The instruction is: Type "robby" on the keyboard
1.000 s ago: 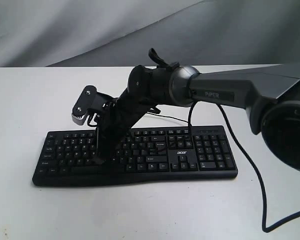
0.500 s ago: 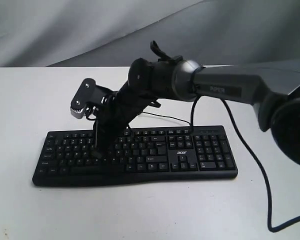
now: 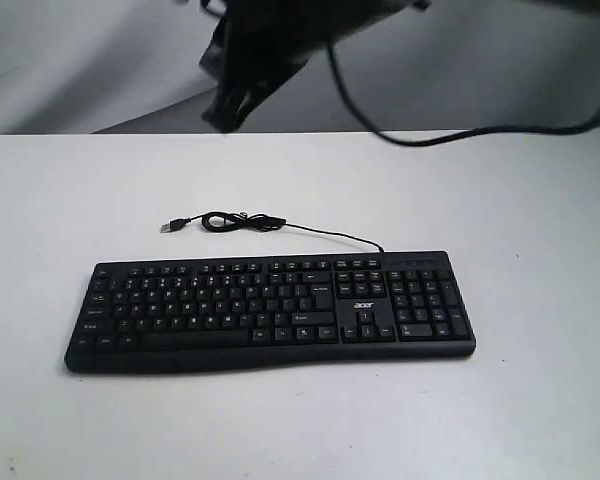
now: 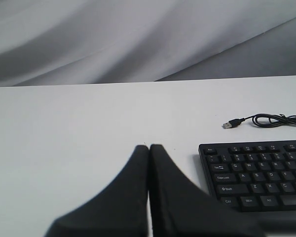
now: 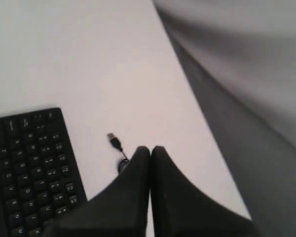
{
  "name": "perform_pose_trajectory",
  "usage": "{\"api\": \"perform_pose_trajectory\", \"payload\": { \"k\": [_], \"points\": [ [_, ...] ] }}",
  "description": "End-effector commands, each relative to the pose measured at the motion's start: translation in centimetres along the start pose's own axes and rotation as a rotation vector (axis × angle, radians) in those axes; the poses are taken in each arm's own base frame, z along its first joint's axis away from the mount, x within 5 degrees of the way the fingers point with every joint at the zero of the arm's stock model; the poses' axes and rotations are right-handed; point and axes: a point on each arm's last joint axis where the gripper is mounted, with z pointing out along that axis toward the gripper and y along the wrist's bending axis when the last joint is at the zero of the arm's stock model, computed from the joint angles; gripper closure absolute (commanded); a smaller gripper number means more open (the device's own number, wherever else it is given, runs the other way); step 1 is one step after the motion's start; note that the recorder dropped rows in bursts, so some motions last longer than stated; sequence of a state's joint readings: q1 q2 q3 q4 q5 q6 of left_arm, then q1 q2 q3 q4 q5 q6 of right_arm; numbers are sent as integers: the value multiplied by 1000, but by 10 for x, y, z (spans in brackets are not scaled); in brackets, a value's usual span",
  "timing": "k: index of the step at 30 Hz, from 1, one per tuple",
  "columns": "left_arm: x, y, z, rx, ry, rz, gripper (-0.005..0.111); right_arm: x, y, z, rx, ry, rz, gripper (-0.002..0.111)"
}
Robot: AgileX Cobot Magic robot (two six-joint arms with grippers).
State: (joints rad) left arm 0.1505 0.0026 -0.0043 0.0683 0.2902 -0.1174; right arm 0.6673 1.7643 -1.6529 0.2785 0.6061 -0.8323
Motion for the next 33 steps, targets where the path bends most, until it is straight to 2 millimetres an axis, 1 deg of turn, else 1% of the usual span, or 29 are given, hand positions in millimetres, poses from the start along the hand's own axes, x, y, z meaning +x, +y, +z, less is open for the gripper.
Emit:
{"api": "perform_pose_trajectory", "payload": {
  "k": [1,2,3,5,9,10,14,18,23,26,28,31,33],
  "points": [
    [1,0,0,1,-3,-12,106,-8,5,-87,125,-106,-38,108],
    [1,0,0,1,-3,-12,106,-8,6,-102,162,-135,-50,108],
    [1,0,0,1,-3,-12,106,-8,8,-121,213,-188,-54,108],
    [1,0,0,1,-3,-12,106,-7,14,-156,300,-298,-20,108],
    [1,0,0,1,-3,-12,106,2,29,-214,416,-448,-4,108],
    [1,0,0,1,-3,-12,106,5,33,-226,426,-469,4,108],
    [1,0,0,1,-3,-12,106,18,51,-260,397,-486,44,108],
    [1,0,0,1,-3,-12,106,20,59,-295,453,-564,20,108],
    [1,0,0,1,-3,-12,106,27,74,-342,506,-678,23,108],
    [1,0,0,1,-3,-12,106,35,82,-364,510,-738,107,108],
    [1,0,0,1,-3,-12,106,41,85,-372,520,-719,144,108],
    [1,0,0,1,-3,-12,106,52,83,-370,537,-629,232,108],
    [1,0,0,1,-3,-12,106,60,77,-363,569,-528,299,108]
  ]
}}
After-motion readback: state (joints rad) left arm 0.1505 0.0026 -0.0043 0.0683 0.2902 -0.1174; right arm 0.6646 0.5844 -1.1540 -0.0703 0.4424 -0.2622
